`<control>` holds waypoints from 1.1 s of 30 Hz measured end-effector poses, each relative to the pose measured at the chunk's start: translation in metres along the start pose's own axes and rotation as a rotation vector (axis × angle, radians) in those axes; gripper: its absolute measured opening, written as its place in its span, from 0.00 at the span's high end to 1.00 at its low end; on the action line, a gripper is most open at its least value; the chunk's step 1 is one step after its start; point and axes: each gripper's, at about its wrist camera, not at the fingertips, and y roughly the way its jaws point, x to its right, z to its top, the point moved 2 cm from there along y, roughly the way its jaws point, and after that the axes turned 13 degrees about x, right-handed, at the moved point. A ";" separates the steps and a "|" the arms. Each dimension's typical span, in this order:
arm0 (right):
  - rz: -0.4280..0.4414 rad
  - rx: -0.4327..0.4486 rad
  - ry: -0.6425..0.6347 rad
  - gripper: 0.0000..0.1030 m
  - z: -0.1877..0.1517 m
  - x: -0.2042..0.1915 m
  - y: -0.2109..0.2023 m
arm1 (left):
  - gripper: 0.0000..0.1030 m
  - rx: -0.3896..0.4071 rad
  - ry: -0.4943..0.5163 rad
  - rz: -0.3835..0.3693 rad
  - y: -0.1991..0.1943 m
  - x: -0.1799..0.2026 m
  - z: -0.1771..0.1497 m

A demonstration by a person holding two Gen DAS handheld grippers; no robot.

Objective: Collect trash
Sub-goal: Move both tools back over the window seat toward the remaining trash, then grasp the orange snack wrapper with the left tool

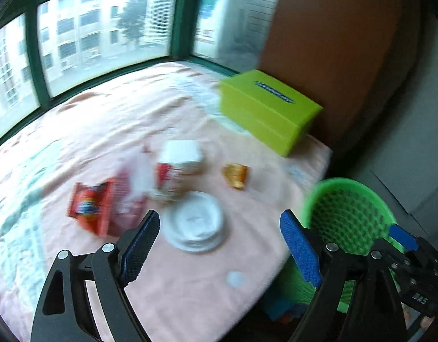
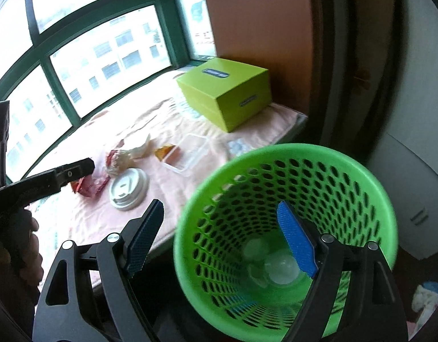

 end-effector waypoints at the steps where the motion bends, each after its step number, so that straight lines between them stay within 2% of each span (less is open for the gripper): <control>1: 0.008 -0.002 -0.004 0.21 0.001 -0.004 0.003 | 0.19 0.004 -0.003 0.015 0.000 -0.007 0.001; 6: 0.042 -0.017 -0.026 0.21 0.003 -0.023 0.016 | 0.19 0.014 -0.004 0.132 0.007 -0.056 0.004; 11: 0.077 -0.039 -0.036 0.21 0.003 -0.042 0.029 | 0.19 -0.020 0.000 0.200 0.024 -0.095 0.000; 19: 0.116 -0.075 -0.070 0.21 0.004 -0.070 0.051 | 0.21 -0.096 -0.014 0.202 0.057 -0.126 -0.013; 25: 0.143 -0.115 -0.078 0.21 -0.001 -0.084 0.071 | 0.34 -0.131 -0.029 0.177 0.075 -0.135 -0.019; 33: 0.175 -0.158 -0.098 0.21 -0.010 -0.102 0.094 | 0.72 -0.136 -0.056 0.132 0.078 -0.140 -0.024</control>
